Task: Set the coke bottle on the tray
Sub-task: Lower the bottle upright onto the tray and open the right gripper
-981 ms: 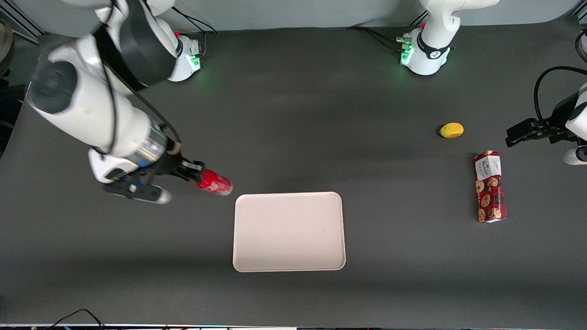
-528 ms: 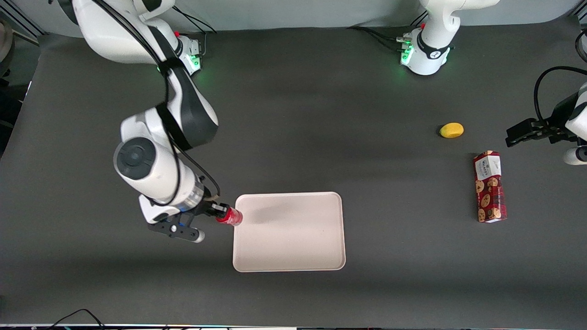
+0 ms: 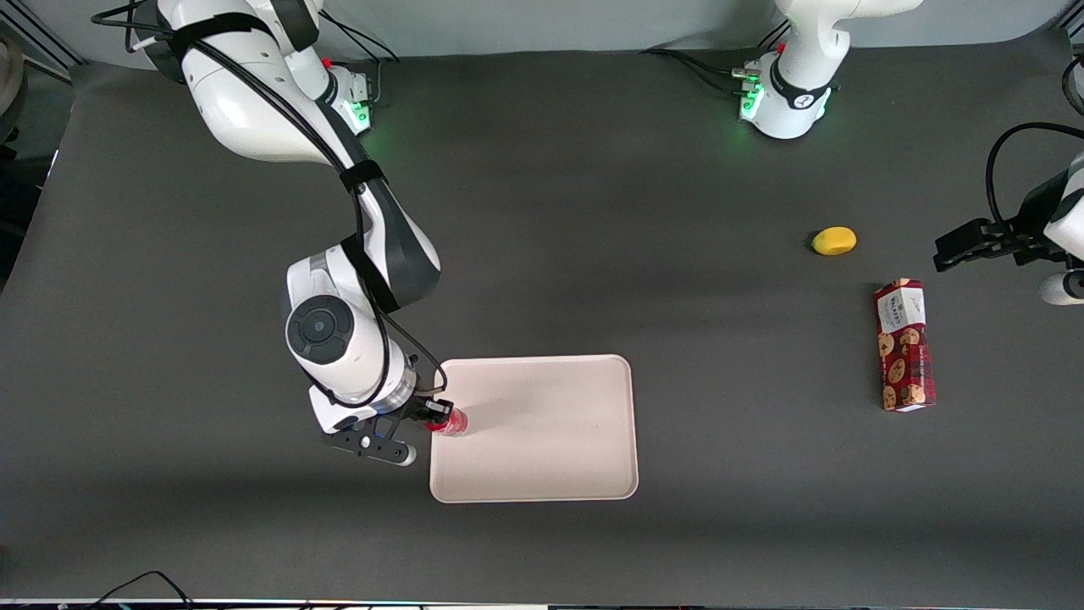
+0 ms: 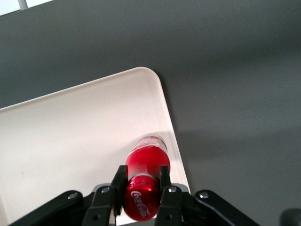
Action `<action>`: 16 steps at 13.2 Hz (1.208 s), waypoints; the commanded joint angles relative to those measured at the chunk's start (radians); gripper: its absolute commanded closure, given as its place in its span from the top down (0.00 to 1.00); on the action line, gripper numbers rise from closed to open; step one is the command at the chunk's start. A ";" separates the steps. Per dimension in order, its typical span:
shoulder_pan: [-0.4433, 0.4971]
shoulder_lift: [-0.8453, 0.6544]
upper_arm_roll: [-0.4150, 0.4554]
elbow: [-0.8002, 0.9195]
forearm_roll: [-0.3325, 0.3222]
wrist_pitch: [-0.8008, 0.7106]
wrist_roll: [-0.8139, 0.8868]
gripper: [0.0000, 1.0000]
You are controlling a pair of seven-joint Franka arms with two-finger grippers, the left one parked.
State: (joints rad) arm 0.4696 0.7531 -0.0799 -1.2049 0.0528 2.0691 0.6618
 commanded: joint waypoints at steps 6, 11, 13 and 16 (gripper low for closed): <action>0.004 0.049 0.005 0.025 -0.034 0.042 0.038 0.00; 0.004 0.051 0.005 0.024 -0.034 0.048 0.036 1.00; 0.004 0.049 0.005 0.024 -0.034 0.048 0.036 1.00; 0.004 0.042 0.006 0.025 -0.036 0.046 0.035 1.00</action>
State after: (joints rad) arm 0.4699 0.7907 -0.0787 -1.2017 0.0509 2.1115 0.6620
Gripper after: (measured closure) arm 0.000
